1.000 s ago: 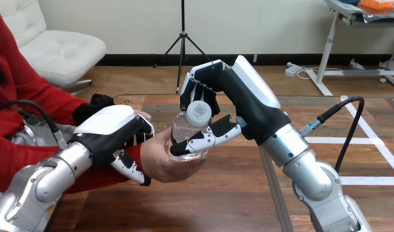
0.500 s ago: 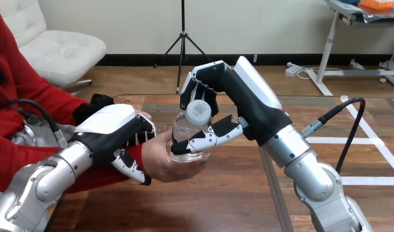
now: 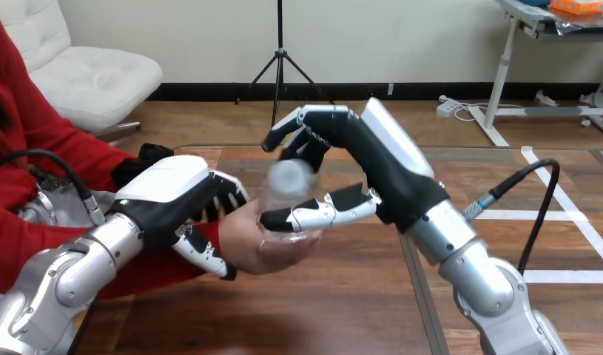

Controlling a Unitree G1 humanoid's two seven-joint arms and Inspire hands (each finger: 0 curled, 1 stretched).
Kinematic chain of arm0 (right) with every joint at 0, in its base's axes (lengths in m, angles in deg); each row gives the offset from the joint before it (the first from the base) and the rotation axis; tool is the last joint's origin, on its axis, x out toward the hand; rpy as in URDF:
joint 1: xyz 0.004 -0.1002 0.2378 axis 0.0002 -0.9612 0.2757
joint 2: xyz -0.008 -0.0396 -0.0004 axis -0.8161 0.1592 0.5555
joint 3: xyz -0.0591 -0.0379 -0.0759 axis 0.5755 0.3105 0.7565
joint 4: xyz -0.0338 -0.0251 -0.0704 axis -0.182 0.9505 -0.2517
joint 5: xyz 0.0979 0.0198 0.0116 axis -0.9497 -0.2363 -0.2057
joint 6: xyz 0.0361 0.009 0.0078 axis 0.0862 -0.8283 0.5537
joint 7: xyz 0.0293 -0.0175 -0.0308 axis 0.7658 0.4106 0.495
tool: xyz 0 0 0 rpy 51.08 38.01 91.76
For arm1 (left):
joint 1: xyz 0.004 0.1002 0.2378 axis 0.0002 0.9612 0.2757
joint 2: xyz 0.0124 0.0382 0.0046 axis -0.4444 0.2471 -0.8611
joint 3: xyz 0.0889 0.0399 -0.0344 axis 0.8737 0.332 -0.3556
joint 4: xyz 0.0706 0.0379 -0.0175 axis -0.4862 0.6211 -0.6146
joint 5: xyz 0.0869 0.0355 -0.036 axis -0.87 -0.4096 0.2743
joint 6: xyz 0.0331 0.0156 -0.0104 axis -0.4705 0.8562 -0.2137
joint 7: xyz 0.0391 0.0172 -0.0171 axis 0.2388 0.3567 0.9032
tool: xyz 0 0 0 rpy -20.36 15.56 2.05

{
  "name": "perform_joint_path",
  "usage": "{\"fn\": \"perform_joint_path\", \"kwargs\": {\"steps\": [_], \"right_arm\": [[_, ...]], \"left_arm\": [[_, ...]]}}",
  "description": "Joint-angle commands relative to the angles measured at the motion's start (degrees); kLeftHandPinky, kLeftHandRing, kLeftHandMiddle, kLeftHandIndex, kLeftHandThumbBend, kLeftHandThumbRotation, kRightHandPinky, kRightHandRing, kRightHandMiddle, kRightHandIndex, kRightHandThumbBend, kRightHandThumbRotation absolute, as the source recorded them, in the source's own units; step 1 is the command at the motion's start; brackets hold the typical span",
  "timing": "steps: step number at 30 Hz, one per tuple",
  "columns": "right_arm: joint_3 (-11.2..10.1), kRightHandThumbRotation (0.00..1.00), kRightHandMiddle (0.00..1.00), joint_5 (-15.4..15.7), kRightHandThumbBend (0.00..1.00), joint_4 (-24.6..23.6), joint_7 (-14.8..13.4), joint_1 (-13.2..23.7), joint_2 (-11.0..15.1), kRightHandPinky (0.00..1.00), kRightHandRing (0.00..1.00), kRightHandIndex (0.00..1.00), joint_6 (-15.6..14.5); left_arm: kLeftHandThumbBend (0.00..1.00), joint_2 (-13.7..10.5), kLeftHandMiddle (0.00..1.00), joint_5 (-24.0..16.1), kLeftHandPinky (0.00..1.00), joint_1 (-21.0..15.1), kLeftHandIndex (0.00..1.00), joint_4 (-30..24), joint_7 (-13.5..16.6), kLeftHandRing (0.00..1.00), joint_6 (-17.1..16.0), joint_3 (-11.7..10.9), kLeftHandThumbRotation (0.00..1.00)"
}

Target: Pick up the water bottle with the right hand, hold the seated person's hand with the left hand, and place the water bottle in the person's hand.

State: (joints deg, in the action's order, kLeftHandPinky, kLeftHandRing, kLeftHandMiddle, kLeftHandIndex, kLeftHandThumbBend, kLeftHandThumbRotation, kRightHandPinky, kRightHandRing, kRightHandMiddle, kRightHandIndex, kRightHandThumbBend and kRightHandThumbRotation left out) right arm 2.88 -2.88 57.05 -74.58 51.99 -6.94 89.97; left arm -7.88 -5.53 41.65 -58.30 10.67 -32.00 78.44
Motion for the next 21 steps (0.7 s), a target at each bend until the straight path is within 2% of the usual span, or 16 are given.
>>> {"fn": "perform_joint_path", "kwargs": {"steps": [1, 10, 16, 21], "right_arm": [[-1.8, 0.53, 0.91, -0.7, 1.0, -3.4, 0.2, 0.3, 1.0, 0.8, 0.89, 0.92, -0.9], [-3.3, 0.63, 0.97, -0.6, 1.0, -4.3, -0.2, -1.0, 1.5, 0.9, 0.98, 0.98, -1.6], [-4.2, 0.67, 0.98, -1.2, 1.0, -3.9, -0.3, -1.4, 2.0, 0.93, 1.0, 0.99, -1.0], [-5.0, 0.7, 0.98, -1.9, 1.0, -3.6, -0.5, -2.0, 2.5, 0.94, 1.0, 1.0, -0.5]], "left_arm": [[0.99, -0.7, 0.78, 0.3, 0.64, -3.5, 0.81, -5.2, 1.7, 0.72, -0.6, -2.3, 0.26], [1.0, -1.5, 0.88, 0.3, 0.74, -1.4, 0.9, -8.6, 1.7, 0.84, 0.1, -3.1, 0.36], [1.0, -1.7, 0.93, 0.1, 0.78, 0.0, 0.94, -10.6, 2.1, 0.89, 0.3, -4.1, 0.4], [1.0, -1.8, 0.96, -0.5, 0.81, 1.3, 0.97, -12.0, 3.5, 0.92, 0.1, -4.9, 0.42]]}}
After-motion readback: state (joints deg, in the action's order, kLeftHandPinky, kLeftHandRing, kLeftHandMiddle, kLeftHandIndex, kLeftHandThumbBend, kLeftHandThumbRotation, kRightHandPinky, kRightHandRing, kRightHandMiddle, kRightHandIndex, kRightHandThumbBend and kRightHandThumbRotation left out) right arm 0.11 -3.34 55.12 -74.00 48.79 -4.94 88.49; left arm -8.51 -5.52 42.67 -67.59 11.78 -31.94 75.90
